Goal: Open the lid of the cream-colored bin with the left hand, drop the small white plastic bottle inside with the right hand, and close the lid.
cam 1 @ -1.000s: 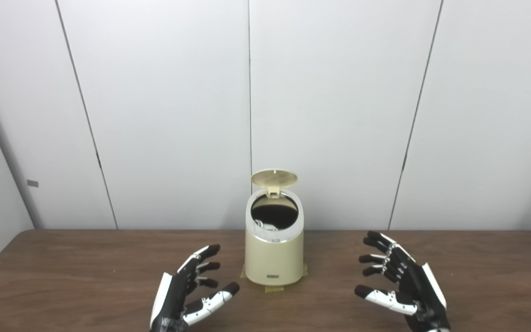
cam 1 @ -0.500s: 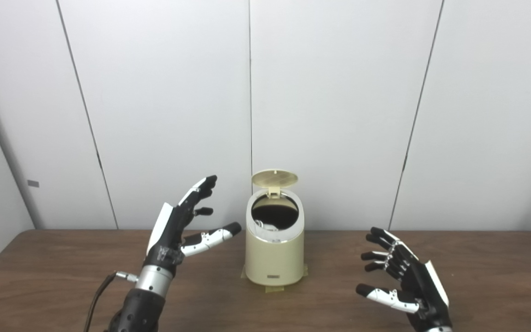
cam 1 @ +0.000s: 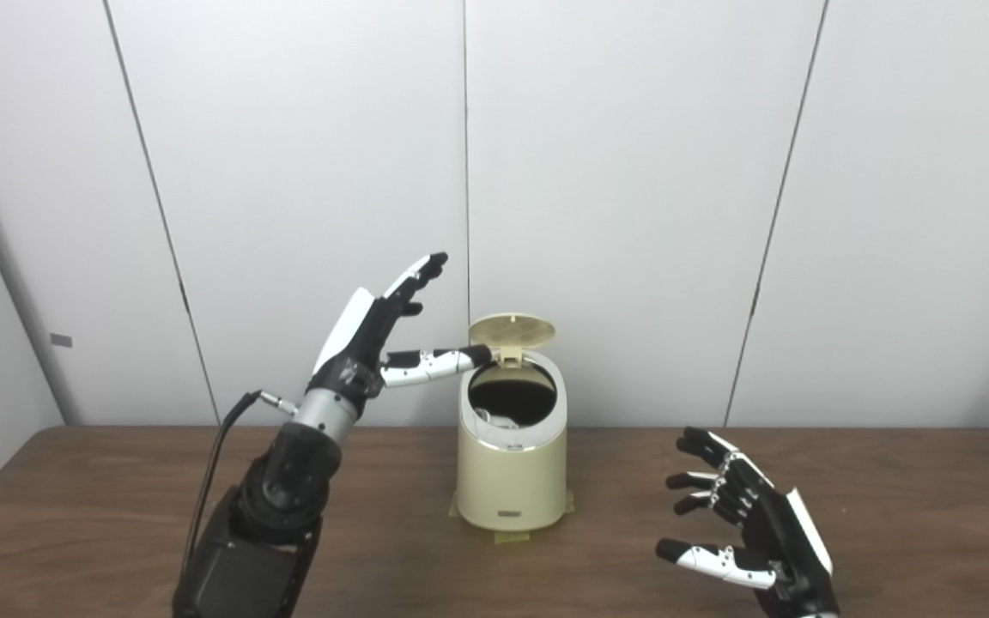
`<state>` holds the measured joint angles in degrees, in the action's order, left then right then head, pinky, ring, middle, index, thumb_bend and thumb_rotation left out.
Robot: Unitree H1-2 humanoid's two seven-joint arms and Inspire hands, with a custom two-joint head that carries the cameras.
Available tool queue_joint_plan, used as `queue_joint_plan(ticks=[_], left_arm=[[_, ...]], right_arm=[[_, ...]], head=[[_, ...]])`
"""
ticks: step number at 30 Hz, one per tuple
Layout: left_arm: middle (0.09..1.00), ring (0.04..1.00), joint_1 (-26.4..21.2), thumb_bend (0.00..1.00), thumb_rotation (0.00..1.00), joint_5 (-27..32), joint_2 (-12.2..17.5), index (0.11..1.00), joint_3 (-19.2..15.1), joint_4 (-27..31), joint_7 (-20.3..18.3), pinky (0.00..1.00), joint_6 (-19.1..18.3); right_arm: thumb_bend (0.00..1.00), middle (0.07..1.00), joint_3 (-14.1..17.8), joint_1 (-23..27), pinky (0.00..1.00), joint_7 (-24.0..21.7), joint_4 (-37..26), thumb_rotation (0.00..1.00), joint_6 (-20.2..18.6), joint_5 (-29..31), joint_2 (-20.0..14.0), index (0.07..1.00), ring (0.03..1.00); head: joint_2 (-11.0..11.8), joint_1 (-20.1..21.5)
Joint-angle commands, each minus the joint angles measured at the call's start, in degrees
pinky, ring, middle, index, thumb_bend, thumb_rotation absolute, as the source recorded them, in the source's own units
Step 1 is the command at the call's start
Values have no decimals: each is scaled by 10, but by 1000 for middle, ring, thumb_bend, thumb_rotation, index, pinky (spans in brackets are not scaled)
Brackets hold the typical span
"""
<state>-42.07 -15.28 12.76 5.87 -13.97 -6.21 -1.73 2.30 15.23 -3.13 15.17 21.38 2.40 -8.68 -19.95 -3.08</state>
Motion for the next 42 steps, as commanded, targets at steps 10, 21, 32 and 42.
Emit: queue_joint_plan(ticks=[10, 21, 32, 42], left_arm=[[1000, 1000, -80, 890, 418, -50, 27, 969, 52, -58, -32, 951, 17], [928, 1000, -93, 919, 462, -120, 43, 889, 104, -64, -52, 982, 14], [933, 1000, -88, 938, 485, -144, 56, 909, 122, -47, -77, 1000, 25], [925, 1000, -82, 951, 496, -164, 75, 902, 127, -19, -92, 1000, 34]], right_arm=[[770, 826, -9, 10, 490, -1, -59, 195, -23, -24, 1, 794, 669], [758, 830, -5, 9, 480, 5, -64, 208, -27, -25, 9, 785, 658], [751, 827, -5, 9, 477, 12, -66, 210, -26, -36, 15, 778, 650], [750, 831, -5, 7, 476, 10, -74, 200, -37, -32, 19, 779, 654]], head=[[2, 10], [4, 15], [2, 22], [1, 24]])
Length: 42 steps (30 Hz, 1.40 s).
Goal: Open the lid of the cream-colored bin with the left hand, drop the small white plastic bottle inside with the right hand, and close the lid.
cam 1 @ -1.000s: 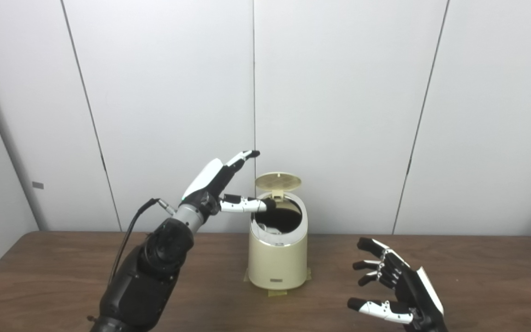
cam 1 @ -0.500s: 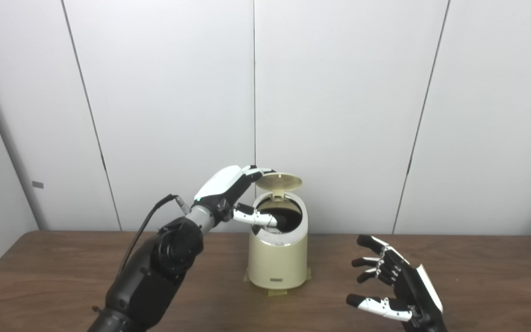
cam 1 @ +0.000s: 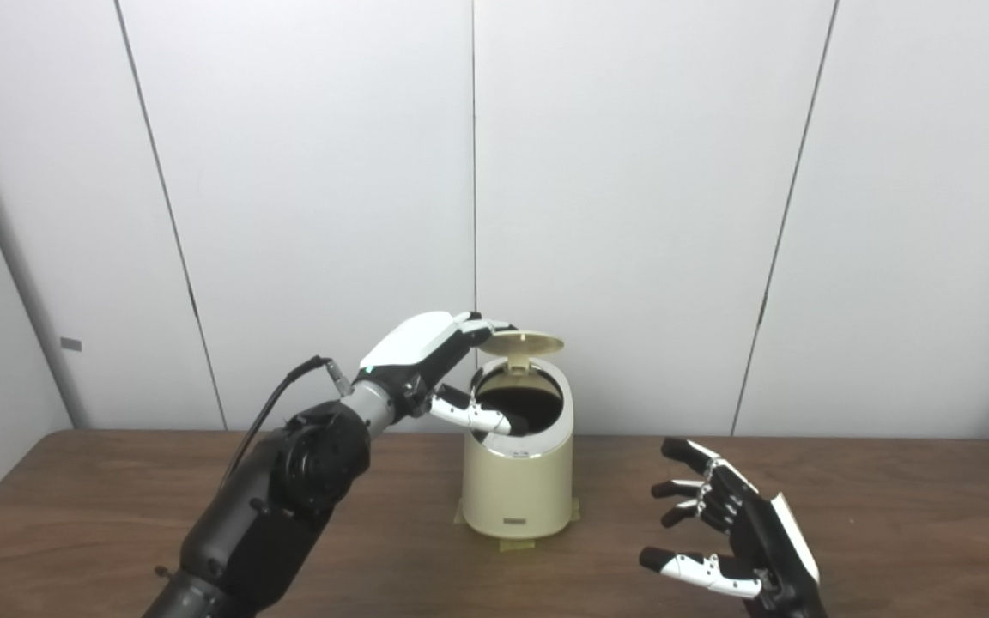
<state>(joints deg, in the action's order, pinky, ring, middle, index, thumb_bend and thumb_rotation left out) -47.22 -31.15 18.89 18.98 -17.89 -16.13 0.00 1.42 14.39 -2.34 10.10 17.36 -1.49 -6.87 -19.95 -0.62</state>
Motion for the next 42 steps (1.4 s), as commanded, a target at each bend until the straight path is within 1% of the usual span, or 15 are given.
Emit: queue_joint_plan(ticks=[1, 3, 7, 10, 15, 18, 22, 26, 32, 34, 38, 42], left_arm=[[921, 1000, -29, 961, 515, -7, 15, 899, -5, 23, 6, 1000, 19], [919, 1000, -26, 965, 534, -11, 19, 900, -4, 33, 1, 1000, 18], [915, 1000, -18, 962, 504, -13, 29, 896, -4, 56, -9, 1000, 21], [913, 1000, -13, 939, 487, -16, 34, 896, -3, 70, -15, 1000, 24], [912, 1000, -2, 923, 467, -12, 42, 896, -7, 94, -29, 1000, 31], [903, 1000, 6, 932, 465, -14, 46, 891, -4, 111, -41, 1000, 37], [895, 1000, 18, 940, 459, -18, 46, 886, -2, 128, -48, 1000, 45], [892, 1000, 25, 939, 454, -25, 46, 887, 1, 128, -47, 996, 52], [890, 1000, 32, 951, 473, -35, 46, 886, 3, 123, -44, 999, 54], [888, 1000, 34, 949, 453, -39, 47, 882, 6, 122, -43, 997, 58], [886, 1000, 38, 944, 432, -55, 49, 881, 13, 121, -46, 1000, 64], [886, 1000, 41, 937, 471, -89, 54, 888, 28, 118, -38, 1000, 84]], right_arm=[[745, 835, 4, 15, 479, 2, -25, 190, 1, 8, 1, 781, 658], [744, 838, 4, 15, 484, 1, -21, 186, 2, 8, 0, 785, 662], [745, 836, 2, 15, 481, 5, -27, 192, -4, -1, 1, 785, 659], [745, 833, 1, 15, 481, 7, -32, 197, -9, -6, 2, 785, 659], [736, 837, 1, 15, 476, 6, -32, 177, -9, -3, 5, 784, 659], [731, 837, 1, 15, 478, 6, -35, 165, -13, -3, 6, 782, 659], [740, 833, 2, 17, 481, 12, -33, 178, -14, -12, 7, 782, 656], [741, 828, 2, 19, 475, 14, -34, 180, -14, -16, 9, 782, 650], [734, 834, 2, 18, 475, 13, -40, 174, -20, -18, 12, 781, 656], [732, 832, 2, 18, 474, 17, -41, 162, -23, -22, 14, 781, 652], [724, 831, 1, 17, 471, 18, -48, 142, -29, -25, 17, 778, 648], [731, 830, 1, 15, 468, 17, -54, 145, -36, -21, 20, 777, 642]], head=[[1, -1], [1, -1], [-3, 0], [-4, 0], [-5, 0], [-6, 1], [-8, 4], [-9, 6], [-13, 10], [-14, 11], [-16, 13], [-18, 15]])
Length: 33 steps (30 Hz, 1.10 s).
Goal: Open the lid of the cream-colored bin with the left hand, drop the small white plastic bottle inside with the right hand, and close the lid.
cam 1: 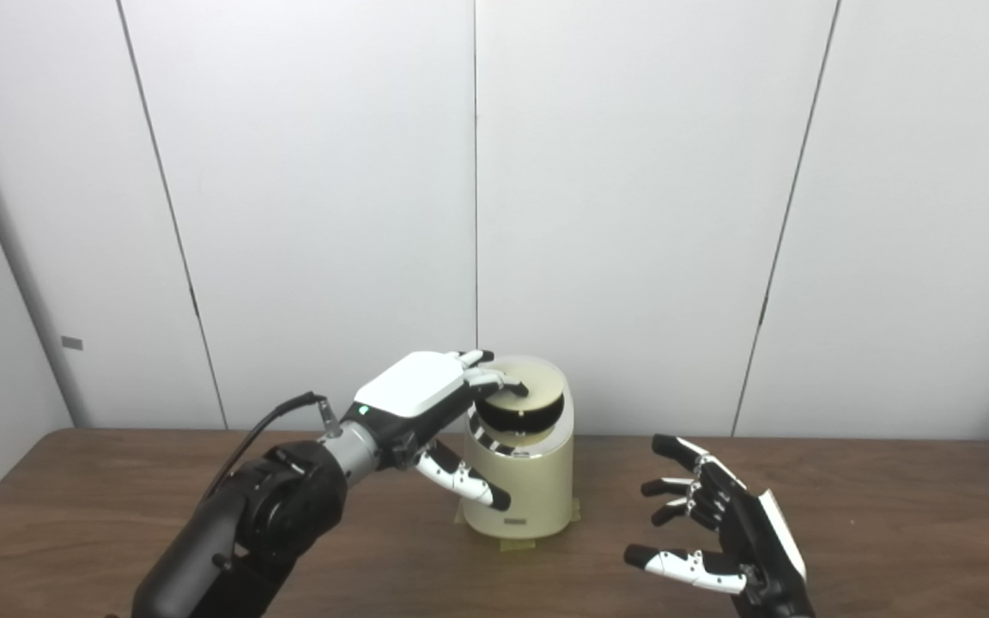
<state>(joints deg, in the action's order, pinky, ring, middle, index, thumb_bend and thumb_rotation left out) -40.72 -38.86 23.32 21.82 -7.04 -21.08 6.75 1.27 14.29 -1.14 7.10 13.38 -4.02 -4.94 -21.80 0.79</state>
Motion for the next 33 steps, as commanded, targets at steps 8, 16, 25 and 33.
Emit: queue_joint_plan(ticks=[8, 16, 25, 33], left_arm=[[873, 1000, -19, 939, 458, -94, 21, 879, 23, 14, 41, 1000, 66], [837, 1000, -17, 926, 449, -162, 26, 839, 45, 33, 29, 1000, 80], [821, 1000, -10, 923, 444, -164, 14, 836, 57, 0, -14, 1000, 58], [825, 1000, -3, 915, 440, -126, 8, 830, 54, -20, -40, 1000, 29]], right_arm=[[737, 821, 2, 14, 468, 7, -35, 147, -7, 2, 3, 780, 641], [732, 819, 0, 13, 481, 5, -43, 152, -15, 2, 0, 782, 644], [730, 819, 0, 10, 472, 6, -49, 172, -19, 2, 2, 778, 637], [726, 819, -1, 10, 472, 9, -51, 198, -20, -6, 1, 777, 637]], head=[[-3, 2], [-10, 1], [-14, 5], [-15, 6]])
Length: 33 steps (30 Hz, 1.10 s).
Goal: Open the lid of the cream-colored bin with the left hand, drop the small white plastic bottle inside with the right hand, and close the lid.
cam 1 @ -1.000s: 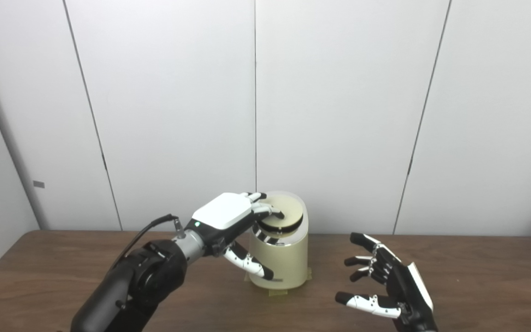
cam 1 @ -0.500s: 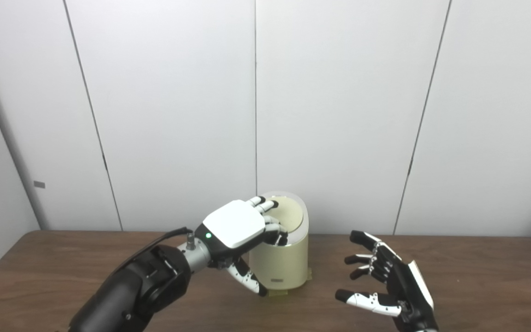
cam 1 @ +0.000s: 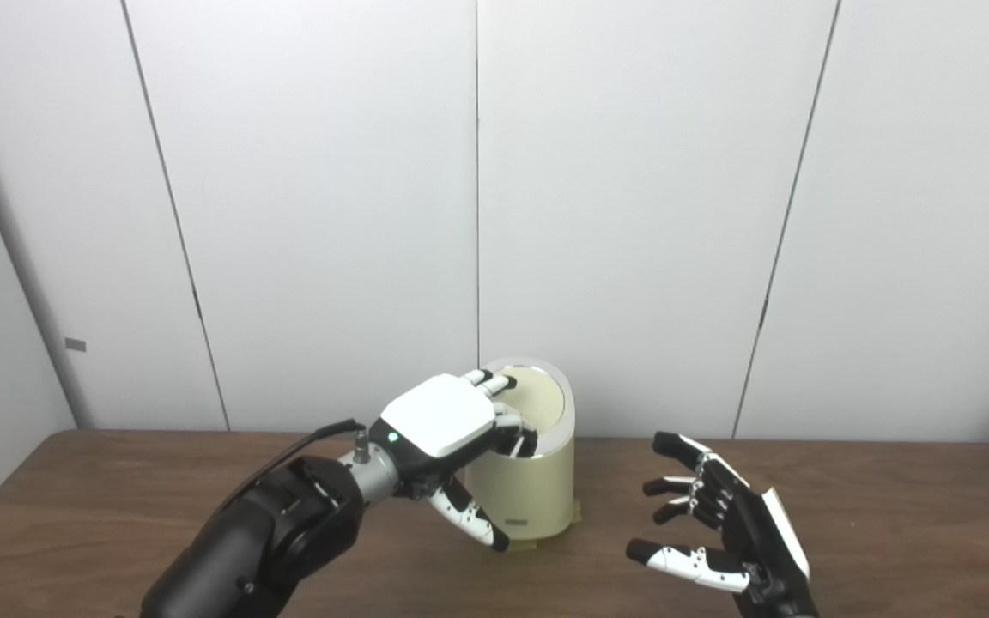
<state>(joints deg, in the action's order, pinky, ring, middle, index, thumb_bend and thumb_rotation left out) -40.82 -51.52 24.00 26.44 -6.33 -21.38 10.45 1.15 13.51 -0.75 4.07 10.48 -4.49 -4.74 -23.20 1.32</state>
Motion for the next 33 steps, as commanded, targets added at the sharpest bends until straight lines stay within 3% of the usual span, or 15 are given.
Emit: queue_joint_plan(ticks=[1, 5, 10, 17, 19, 21, 24, 28, 31, 33], left_arm=[[825, 1000, -2, 915, 442, 4, 2, 830, 8, -30, -36, 1000, -10], [826, 1000, -3, 910, 450, 15, 6, 835, 4, -27, -25, 1000, -9], [855, 1000, 5, 879, 481, 24, 7, 858, -22, -3, 23, 1000, -4], [887, 1000, 42, 799, 443, 59, -15, 897, -110, 68, 107, 1000, -13], [902, 1000, 58, 751, 356, 79, -25, 904, -140, 82, 139, 1000, -3], [909, 1000, 72, 730, 333, 90, -33, 910, -161, 94, 161, 989, -1], [902, 985, 97, 712, 312, 111, -49, 915, -190, 104, 208, 833, 14], [893, 897, 147, 683, 264, 196, -82, 897, -229, 114, 231, 796, 14], [876, 867, 192, 702, 217, 307, -114, 874, -259, 130, 209, 757, -19], [823, 782, 217, 715, 211, 394, -133, 850, -278, 132, 189, 664, -42]], right_arm=[[722, 821, 1, 18, 471, 4, -21, 198, 10, -1, -2, 776, 637], [720, 823, 2, 17, 472, 3, -23, 196, 6, 4, -1, 772, 640], [710, 817, 1, 16, 471, 4, -25, 192, 5, -1, -2, 774, 636], [705, 822, 1, 16, 475, 1, -26, 176, 2, 6, -3, 777, 639], [700, 823, 2, 16, 476, 1, -21, 180, 6, 6, -5, 779, 642], [701, 823, 2, 17, 476, 0, -18, 184, 8, 7, -7, 779, 643], [703, 820, 2, 19, 476, 2, -16, 173, 8, 3, -9, 775, 639], [712, 810, 4, 20, 482, 5, -11, 188, 12, 2, -12, 767, 636], [718, 805, 6, 21, 484, 6, -6, 201, 20, 2, -14, 764, 636], [715, 797, 7, 20, 488, 8, -3, 200, 26, 3, -14, 760, 632]], head=[[-1, 0], [-1, -1], [-1, -2], [0, -5], [0, -6], [0, -8], [0, -10], [-1, -11], [2, -11], [6, -10]])
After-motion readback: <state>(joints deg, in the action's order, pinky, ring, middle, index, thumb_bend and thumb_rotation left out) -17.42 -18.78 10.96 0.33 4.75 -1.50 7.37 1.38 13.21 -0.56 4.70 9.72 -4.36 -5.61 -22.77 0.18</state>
